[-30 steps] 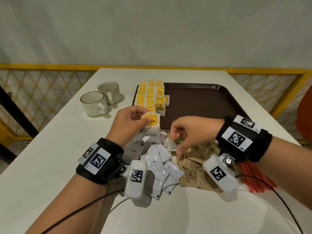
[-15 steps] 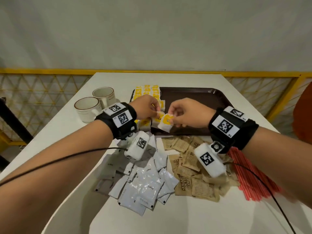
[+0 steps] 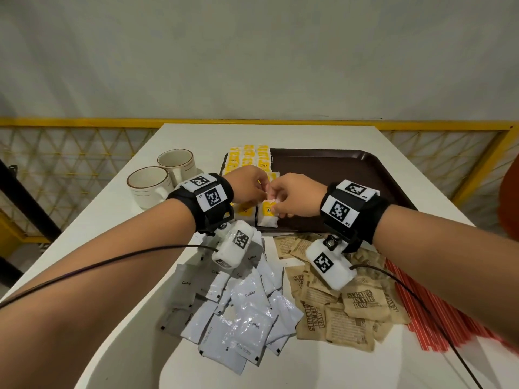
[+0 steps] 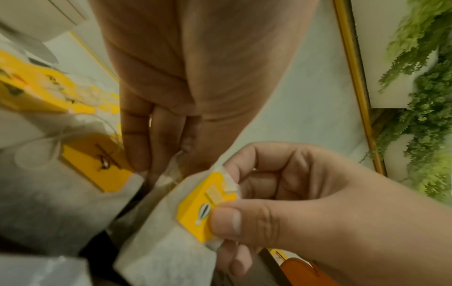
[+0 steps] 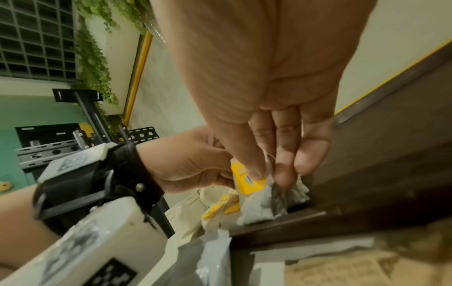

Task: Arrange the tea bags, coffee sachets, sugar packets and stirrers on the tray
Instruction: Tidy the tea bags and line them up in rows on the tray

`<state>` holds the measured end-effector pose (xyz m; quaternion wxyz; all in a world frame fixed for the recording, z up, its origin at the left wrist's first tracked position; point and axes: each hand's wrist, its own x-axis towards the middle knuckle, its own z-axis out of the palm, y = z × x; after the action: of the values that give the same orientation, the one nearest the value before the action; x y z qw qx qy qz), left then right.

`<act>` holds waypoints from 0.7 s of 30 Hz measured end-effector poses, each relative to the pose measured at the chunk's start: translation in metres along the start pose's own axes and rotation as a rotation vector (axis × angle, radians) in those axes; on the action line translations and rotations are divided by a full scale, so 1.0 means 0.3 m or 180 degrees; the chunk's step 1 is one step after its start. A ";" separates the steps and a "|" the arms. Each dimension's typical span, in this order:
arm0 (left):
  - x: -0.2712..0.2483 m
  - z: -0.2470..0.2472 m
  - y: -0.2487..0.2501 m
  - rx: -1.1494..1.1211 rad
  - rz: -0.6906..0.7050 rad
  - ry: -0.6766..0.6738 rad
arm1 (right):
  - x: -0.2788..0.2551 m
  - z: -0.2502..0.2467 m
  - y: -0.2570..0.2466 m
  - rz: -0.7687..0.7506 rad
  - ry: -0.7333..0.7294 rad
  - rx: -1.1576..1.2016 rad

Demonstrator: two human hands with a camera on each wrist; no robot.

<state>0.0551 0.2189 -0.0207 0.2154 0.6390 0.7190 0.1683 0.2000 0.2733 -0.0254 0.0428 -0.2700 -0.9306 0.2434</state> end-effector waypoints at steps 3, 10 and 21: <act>0.005 -0.001 0.005 0.0135 0.0034 0.0088 | 0.006 0.006 -0.002 -0.0121 0.0147 -0.0169; -0.033 -0.088 -0.050 -0.0635 -0.0165 0.0478 | 0.003 -0.092 0.044 0.0239 0.0647 0.0537; 0.087 -0.095 -0.098 0.0246 -0.0161 0.0526 | 0.162 -0.046 0.150 0.0698 0.0351 0.1017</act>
<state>0.0130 0.2420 -0.0142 0.1347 0.6124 0.7562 0.1870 0.1831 0.3378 -0.0372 0.1093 -0.3724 -0.8414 0.3760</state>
